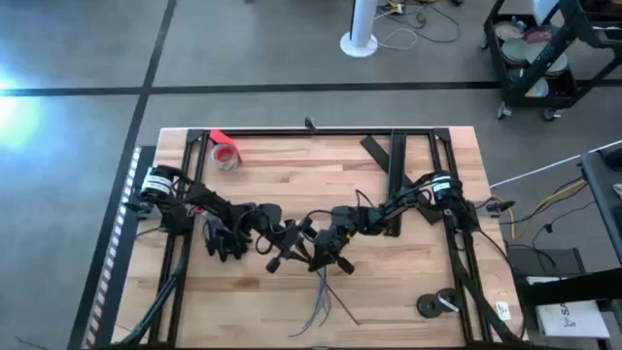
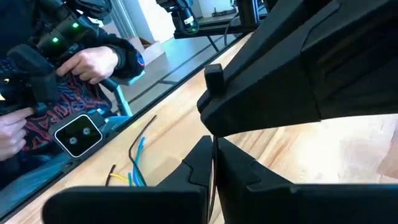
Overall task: Ziptie cables
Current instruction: Wrap the zip tie around the cable bundle
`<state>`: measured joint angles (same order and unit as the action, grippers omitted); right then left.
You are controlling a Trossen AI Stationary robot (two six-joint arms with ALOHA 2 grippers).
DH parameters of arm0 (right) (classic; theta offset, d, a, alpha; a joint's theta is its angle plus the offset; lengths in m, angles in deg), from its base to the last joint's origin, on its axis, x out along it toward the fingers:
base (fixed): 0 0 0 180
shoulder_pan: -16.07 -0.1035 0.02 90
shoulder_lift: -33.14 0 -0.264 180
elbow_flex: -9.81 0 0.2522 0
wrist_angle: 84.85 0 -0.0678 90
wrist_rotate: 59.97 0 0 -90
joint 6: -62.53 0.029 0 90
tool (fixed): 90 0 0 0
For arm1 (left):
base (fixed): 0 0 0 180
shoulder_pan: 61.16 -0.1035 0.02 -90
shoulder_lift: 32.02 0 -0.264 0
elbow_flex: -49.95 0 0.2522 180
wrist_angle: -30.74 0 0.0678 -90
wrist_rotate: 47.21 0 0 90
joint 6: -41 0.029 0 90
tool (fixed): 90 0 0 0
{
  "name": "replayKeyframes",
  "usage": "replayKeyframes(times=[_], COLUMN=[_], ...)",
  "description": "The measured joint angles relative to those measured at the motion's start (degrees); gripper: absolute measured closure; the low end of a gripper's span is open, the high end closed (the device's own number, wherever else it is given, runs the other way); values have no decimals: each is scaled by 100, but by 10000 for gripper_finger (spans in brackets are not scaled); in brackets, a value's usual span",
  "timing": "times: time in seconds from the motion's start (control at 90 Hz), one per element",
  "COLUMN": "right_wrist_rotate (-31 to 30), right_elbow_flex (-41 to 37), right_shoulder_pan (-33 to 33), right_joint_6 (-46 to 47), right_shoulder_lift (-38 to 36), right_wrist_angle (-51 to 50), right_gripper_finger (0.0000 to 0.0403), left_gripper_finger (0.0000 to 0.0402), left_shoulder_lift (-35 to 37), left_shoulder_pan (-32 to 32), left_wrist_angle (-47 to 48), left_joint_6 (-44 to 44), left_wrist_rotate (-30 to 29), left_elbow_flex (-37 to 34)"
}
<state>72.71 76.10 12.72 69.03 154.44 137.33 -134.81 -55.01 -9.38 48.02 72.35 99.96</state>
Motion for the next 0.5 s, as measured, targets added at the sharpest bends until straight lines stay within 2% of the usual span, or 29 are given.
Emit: replayKeyframes(times=[0.5], right_wrist_rotate=[-2], right_elbow_flex=[0], right_shoulder_pan=[0], right_joint_6=[11], right_shoulder_lift=[0], right_wrist_angle=[-4], right_gripper_finger=[403], left_gripper_finger=[401], left_shoulder_lift=[0], left_shoulder_pan=[0], left_wrist_angle=[0], left_joint_6=[-22], left_wrist_rotate=[94], left_elbow_flex=[0])
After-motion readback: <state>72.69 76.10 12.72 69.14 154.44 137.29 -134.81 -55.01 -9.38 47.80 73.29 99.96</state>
